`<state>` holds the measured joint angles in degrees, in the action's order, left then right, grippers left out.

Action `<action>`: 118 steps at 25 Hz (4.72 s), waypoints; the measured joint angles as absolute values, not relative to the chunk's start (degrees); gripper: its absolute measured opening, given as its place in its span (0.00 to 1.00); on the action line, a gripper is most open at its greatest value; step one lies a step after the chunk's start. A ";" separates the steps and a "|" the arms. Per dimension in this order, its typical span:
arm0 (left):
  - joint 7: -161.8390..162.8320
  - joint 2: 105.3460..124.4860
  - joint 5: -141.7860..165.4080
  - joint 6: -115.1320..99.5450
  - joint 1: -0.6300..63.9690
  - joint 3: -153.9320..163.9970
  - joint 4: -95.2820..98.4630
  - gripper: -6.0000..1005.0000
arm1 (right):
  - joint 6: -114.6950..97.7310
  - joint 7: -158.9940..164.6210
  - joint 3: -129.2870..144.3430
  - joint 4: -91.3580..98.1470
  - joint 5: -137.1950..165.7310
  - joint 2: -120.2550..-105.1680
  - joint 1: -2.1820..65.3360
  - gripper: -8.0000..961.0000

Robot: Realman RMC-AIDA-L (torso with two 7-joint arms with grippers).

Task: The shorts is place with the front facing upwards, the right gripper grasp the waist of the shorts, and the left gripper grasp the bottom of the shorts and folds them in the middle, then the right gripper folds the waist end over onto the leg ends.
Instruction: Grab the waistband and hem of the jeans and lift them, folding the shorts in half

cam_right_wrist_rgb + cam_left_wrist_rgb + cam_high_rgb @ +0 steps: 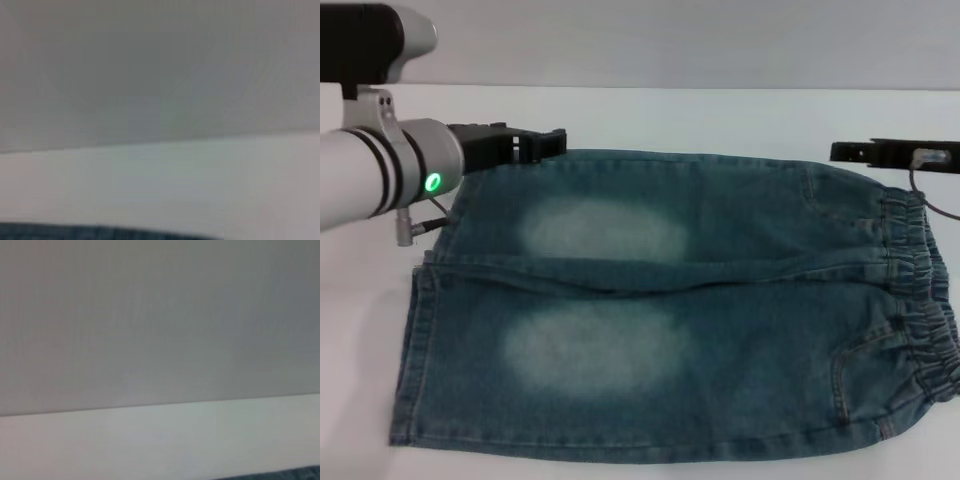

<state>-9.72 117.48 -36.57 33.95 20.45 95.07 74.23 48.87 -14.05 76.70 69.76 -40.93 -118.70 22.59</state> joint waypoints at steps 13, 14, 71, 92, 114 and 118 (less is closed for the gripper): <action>-11.63 117.74 -35.67 58.96 19.43 85.31 81.98 0.81 | 65.76 -22.76 55.34 68.58 -64.21 -119.46 14.48 0.84; -10.96 117.87 -33.64 60.97 18.29 85.24 83.79 0.81 | 66.25 -22.98 55.00 67.89 -64.78 -119.51 13.94 0.84; 9.79 118.28 -12.64 103.92 21.99 98.12 96.68 0.81 | 80.71 -35.82 42.68 50.59 -71.64 -119.11 5.76 0.84; 11.90 118.49 -15.99 102.53 21.94 99.30 92.72 0.81 | 82.34 -37.09 40.25 50.53 -71.36 -118.74 6.43 0.84; 8.82 118.05 -19.74 102.37 22.49 97.11 92.08 0.32 | 85.17 -37.27 37.53 50.65 -71.39 -118.80 6.01 0.84; 8.81 118.06 -19.83 102.64 22.57 97.11 92.60 0.11 | 85.72 -37.30 36.32 50.85 -70.24 -118.83 5.63 0.84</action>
<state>8.81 118.06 -19.83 102.64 22.57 97.11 92.60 85.72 -37.30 36.32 50.85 -70.24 -118.83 5.63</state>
